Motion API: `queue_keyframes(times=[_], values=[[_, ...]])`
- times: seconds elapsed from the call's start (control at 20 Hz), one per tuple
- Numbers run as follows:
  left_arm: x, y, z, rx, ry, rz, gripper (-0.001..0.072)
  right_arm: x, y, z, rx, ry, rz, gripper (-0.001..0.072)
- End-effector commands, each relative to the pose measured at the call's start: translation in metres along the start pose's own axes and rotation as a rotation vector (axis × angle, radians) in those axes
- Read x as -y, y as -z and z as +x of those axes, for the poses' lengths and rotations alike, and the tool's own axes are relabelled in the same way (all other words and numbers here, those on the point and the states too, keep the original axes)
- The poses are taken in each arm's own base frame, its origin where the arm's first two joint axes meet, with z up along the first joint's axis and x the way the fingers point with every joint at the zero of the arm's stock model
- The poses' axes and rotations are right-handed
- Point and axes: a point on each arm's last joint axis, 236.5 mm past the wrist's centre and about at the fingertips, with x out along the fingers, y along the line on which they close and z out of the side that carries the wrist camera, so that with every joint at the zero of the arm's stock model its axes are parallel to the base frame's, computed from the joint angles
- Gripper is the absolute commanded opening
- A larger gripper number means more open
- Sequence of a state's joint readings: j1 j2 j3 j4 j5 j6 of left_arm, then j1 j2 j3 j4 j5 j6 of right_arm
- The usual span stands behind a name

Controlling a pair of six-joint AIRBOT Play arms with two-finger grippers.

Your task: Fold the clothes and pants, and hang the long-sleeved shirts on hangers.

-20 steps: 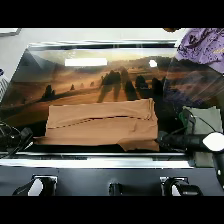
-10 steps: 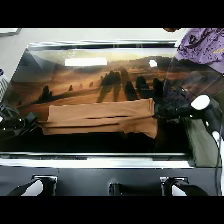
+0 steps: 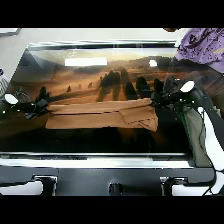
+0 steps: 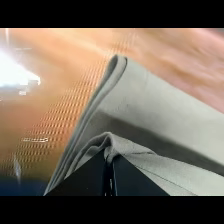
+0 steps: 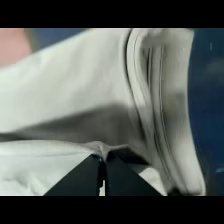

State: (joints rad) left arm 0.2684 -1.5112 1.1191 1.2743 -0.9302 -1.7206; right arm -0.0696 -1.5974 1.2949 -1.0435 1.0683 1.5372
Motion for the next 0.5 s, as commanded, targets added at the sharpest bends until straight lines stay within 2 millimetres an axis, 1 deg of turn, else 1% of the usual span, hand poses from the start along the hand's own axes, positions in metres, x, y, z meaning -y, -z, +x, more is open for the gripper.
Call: queue_keyframes(times=[0.0,0.05,0.1,0.15,0.2,0.3,0.35,0.4,0.45], values=[[0.003,-0.001,0.022,-0.034,-0.006,-0.005,0.0016,0.008,-0.011,0.021,0.008,-0.002,0.027,0.0029],[0.002,0.000,0.026,-0.042,-0.004,-0.011,0.0020,0.009,-0.010,0.025,-0.002,-0.004,0.034,0.0030],[0.002,-0.001,0.027,-0.037,-0.004,-0.011,0.0043,0.010,-0.009,0.029,-0.010,-0.008,0.042,0.0032],[0.003,-0.004,0.026,-0.025,-0.001,-0.012,0.0089,0.009,-0.009,0.029,-0.008,-0.009,0.043,0.0053],[0.005,-0.005,0.026,-0.018,0.007,-0.017,0.0130,0.007,-0.009,0.027,-0.006,-0.018,0.046,0.0115],[0.008,-0.006,0.025,-0.015,0.017,-0.024,0.0141,0.000,-0.009,0.018,-0.003,-0.041,0.053,0.0276],[0.008,-0.005,0.024,-0.019,0.019,-0.025,0.0268,-0.002,-0.008,0.009,-0.010,-0.046,0.050,0.0376],[0.009,-0.006,0.022,-0.014,0.021,-0.023,0.0491,0.000,-0.009,-0.003,-0.016,-0.051,0.053,0.0385],[0.011,-0.009,0.017,-0.002,0.024,-0.021,0.0580,0.004,-0.011,-0.018,-0.019,-0.056,0.055,0.0398]])
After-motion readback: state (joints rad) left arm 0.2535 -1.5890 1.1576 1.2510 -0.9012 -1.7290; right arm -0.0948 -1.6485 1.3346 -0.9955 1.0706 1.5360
